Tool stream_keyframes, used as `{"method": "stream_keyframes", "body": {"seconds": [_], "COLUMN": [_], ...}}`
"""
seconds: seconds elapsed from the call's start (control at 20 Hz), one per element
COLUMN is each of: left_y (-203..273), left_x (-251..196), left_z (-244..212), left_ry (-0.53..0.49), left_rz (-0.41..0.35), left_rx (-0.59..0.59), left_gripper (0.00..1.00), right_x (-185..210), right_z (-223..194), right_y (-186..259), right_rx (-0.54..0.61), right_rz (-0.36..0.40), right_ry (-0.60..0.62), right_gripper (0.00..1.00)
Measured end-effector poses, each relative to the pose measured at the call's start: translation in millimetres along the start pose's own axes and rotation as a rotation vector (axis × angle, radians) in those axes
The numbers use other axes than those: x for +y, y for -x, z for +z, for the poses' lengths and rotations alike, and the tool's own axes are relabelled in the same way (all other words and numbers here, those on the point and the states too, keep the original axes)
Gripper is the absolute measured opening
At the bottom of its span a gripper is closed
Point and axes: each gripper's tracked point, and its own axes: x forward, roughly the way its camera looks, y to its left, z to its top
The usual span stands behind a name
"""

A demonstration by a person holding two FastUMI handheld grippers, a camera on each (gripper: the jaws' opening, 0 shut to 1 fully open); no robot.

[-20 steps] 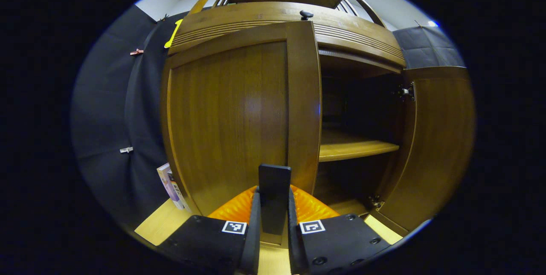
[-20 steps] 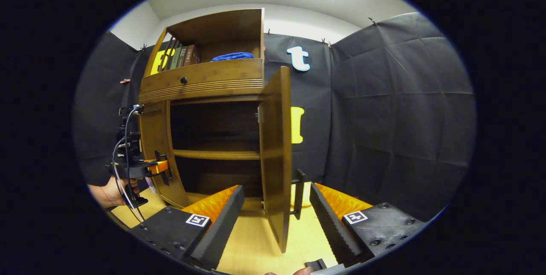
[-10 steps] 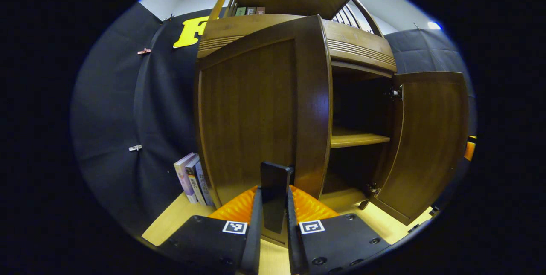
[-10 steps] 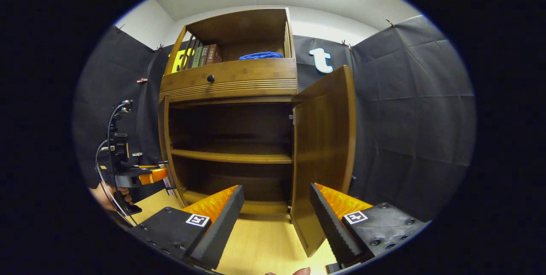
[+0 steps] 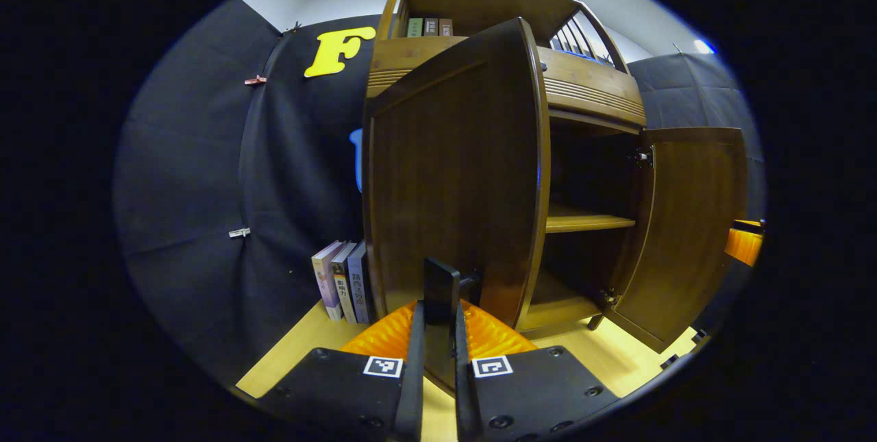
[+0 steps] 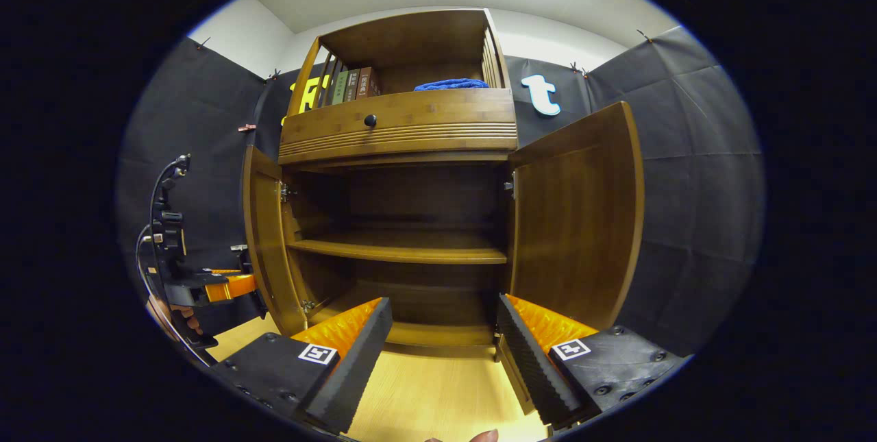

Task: Open the right door of the double-door shoe cabinet with the right hand, and open the left door with the left hand.

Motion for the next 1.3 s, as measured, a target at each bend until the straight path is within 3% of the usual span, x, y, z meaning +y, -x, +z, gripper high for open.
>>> {"method": "stream_keyframes", "body": {"seconds": [0.4,1.15,1.25,1.3], "left_y": [18.0,23.4,24.0,24.0], "left_x": [39.7,114.0,117.8,112.3], "left_z": [-0.9,1.5,1.8,1.1], "left_ry": [0.032,0.072,0.080,0.085], "left_rz": [0.009,0.017,-0.002,-0.017], "left_rx": [-0.001,-0.010,-0.013,-0.013], "left_gripper": [0.16,0.10,0.12,0.07], "right_x": [26.7,37.8,38.6,38.4], "right_z": [-10.8,-19.7,-18.3,-17.5], "right_y": [-5.9,-11.9,-13.9,-14.4], "right_rx": [0.026,0.047,0.044,0.042], "right_rz": [0.046,0.067,0.069,0.070], "right_ry": [-0.005,0.004,0.002,0.002], "right_gripper": [0.98,0.98,0.98,0.98]}}
